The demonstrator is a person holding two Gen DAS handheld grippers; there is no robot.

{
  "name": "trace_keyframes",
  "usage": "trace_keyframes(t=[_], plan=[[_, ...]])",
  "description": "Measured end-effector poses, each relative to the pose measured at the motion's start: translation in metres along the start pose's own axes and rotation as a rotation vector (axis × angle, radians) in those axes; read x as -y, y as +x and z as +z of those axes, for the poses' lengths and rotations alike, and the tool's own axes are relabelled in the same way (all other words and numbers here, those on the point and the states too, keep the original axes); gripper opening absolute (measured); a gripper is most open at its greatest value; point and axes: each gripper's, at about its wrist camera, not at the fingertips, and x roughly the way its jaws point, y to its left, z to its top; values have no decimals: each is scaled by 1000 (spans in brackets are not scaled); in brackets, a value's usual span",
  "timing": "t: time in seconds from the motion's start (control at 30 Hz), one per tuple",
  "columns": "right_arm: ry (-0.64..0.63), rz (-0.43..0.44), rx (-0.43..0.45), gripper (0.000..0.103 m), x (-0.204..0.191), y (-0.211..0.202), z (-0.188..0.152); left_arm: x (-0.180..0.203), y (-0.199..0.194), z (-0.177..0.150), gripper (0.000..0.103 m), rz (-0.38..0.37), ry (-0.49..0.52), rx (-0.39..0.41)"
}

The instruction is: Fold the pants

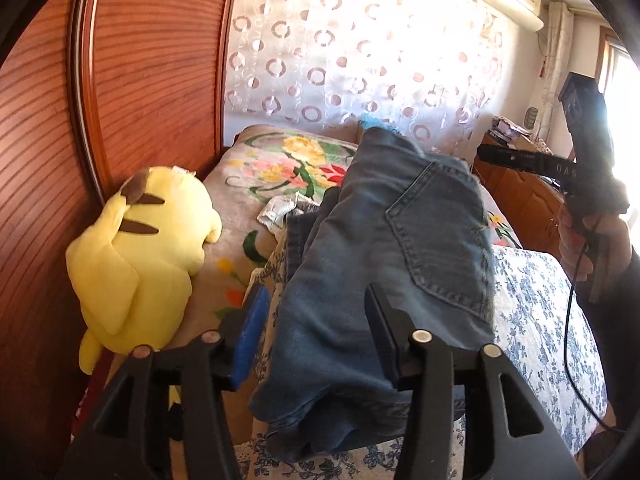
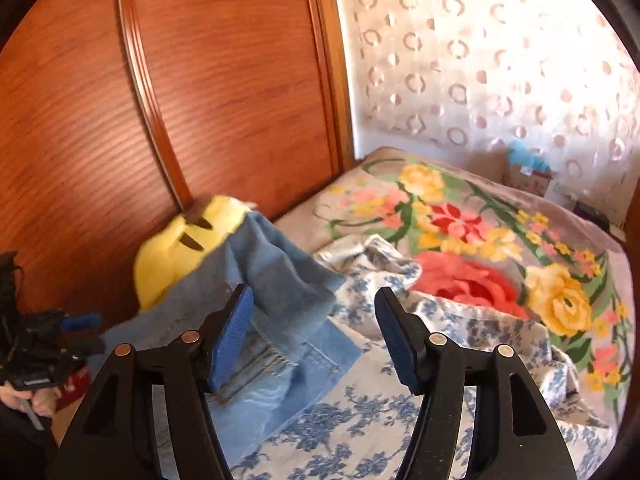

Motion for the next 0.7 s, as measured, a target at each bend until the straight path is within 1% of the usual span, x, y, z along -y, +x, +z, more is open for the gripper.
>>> trace_keyframes(t=[0.07,0.1,0.13,0.17,0.2,0.3,0.4,0.47,0.53,0.63,0.7], plan=[[-36,3,26,46,-8,-9,-5,6,-3,2,54,-7,12,12],[-56,7,25,43,-13,-10,-8,10,-4,2,54,-14,19,17],[-72,20,23,37,-18,-10,-11,13,-5,2,54,-18,23,21],[-83,42,16,34,-23,-9,-15,16,-6,2,54,-27,31,27],[-96,54,9,33,-28,-7,-20,20,-6,1,54,-36,37,28],[-130,31,-9,33,-35,5,-35,27,3,-3,54,-49,54,6],[-146,-14,-1,33,-34,23,-45,30,19,-10,54,-26,66,-38],[-144,-22,1,33,-30,34,-49,29,29,-15,54,-5,69,-65],[-129,-20,-9,33,-25,52,-53,27,38,-20,54,21,68,-84],[-87,12,-24,34,-16,71,-57,25,43,-26,54,26,63,-96],[-84,21,-29,35,-14,80,-58,24,44,-30,54,24,60,-97]])
